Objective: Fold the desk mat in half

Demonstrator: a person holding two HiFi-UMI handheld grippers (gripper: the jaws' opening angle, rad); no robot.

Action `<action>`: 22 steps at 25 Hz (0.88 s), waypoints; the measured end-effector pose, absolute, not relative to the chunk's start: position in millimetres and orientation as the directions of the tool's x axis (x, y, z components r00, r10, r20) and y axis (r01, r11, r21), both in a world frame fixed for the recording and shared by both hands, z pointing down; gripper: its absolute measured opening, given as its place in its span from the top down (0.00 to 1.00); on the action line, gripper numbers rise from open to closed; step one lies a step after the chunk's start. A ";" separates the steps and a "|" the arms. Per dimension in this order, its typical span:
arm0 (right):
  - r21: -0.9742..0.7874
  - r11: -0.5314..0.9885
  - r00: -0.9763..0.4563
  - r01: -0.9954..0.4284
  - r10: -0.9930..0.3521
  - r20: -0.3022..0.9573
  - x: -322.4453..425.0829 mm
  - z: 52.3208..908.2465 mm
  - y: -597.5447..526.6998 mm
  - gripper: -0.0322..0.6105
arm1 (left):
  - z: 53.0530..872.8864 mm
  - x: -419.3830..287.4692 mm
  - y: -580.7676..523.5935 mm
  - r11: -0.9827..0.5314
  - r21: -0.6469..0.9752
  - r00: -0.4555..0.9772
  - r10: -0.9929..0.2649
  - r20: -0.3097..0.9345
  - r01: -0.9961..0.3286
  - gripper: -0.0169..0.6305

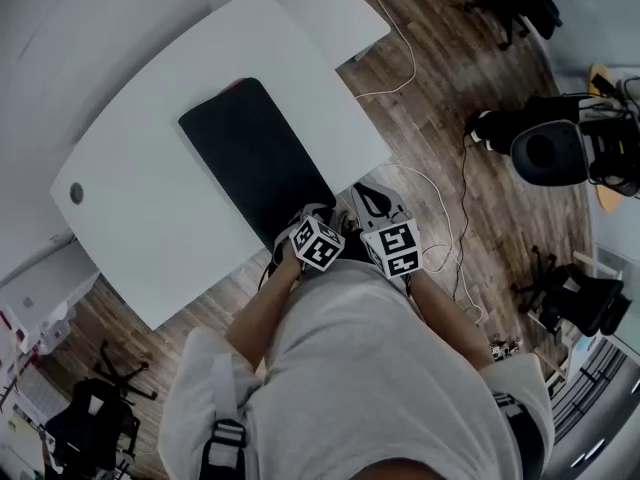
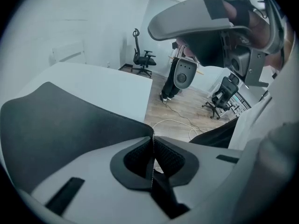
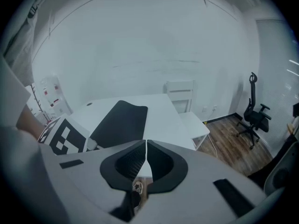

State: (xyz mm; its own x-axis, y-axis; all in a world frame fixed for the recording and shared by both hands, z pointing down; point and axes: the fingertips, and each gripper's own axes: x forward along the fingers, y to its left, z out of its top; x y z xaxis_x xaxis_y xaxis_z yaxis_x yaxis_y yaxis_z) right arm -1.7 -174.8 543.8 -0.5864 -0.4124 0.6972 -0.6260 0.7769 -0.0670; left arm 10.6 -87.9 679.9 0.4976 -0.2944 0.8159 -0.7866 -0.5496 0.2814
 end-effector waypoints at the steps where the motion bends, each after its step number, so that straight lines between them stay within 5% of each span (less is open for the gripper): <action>1: -0.065 0.790 -0.593 -0.609 -0.399 0.699 -4.4 545.4 -173.9 0.89 | 680.1 11.8 -89.1 -0.549 0.285 0.502 -0.295 0.813 -0.786 0.93; 22: -0.129 0.931 -0.778 -0.341 -0.202 0.594 2.4 535.6 -133.4 0.89 | 649.9 -7.3 -93.9 -0.301 0.181 0.318 -0.511 0.798 -0.936 0.89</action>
